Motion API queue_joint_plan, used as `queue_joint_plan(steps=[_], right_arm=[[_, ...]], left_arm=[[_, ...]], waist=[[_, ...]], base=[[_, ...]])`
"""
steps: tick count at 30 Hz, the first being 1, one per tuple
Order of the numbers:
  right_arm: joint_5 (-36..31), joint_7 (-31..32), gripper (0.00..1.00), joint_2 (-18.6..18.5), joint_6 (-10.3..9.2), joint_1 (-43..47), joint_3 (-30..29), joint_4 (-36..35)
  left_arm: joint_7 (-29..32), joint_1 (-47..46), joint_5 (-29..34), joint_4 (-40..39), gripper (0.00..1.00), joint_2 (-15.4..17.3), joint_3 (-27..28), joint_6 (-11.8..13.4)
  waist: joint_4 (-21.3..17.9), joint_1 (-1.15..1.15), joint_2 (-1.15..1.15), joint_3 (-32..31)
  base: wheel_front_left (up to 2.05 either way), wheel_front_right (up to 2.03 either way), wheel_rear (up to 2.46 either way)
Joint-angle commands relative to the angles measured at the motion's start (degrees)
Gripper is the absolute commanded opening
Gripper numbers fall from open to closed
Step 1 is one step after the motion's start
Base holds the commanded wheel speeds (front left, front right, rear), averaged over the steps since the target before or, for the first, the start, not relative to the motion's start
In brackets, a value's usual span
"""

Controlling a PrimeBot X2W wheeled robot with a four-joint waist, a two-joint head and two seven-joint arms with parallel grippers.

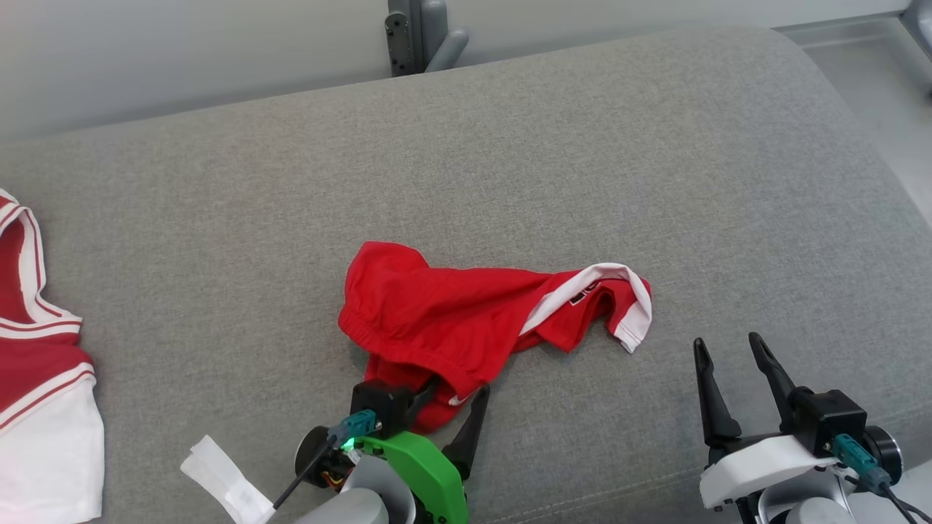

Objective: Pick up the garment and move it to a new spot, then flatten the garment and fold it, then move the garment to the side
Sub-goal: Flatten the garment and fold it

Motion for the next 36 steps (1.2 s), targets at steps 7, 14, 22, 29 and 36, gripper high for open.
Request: queue_joint_plan(steps=[7, 14, 22, 29, 36], right_arm=[[0.1, -0.2, 1.0, -0.1, -0.02, 0.2, -1.0, 0.1], [0.8, -0.2, 1.0, -0.1, -0.02, 0.1, -0.5, 0.4], [1.1, -0.2, 1.0, -0.1, -0.02, -1.4, 1.7, 1.2], [1.4, -0.2, 1.0, -0.1, -0.02, -1.5, 2.3, 1.5], [1.8, -0.2, 1.0, -0.1, -0.02, -0.9, 1.4, 1.2]], left_arm=[[0.5, -1.8, -3.6, 1.3, 0.0, -0.8, 2.4, -3.4], [3.7, -5.5, -6.9, -5.1, 0.0, 2.5, 6.5, -3.2], [7.2, -14.6, -8.5, -5.9, 0.0, 4.0, 11.2, -2.8], [6.5, -22.1, -6.2, -2.4, 0.0, 2.7, 12.8, -1.8], [2.6, -26.3, -3.6, -0.5, 0.0, 0.9, 14.1, -0.9]], waist=[[-2.0, 0.0, 0.0, 1.4], [-1.2, 0.0, 0.0, 0.1], [-2.0, 0.0, 0.0, -0.9], [-4.5, 0.0, 0.0, -1.3], [-5.6, 0.0, 0.0, -0.6]], base=[[0.0, 0.0, 0.0], [0.0, 0.0, 0.0], [0.0, 0.0, 0.0], [0.0, 0.0, 0.0], [0.0, 0.0, 0.0]])
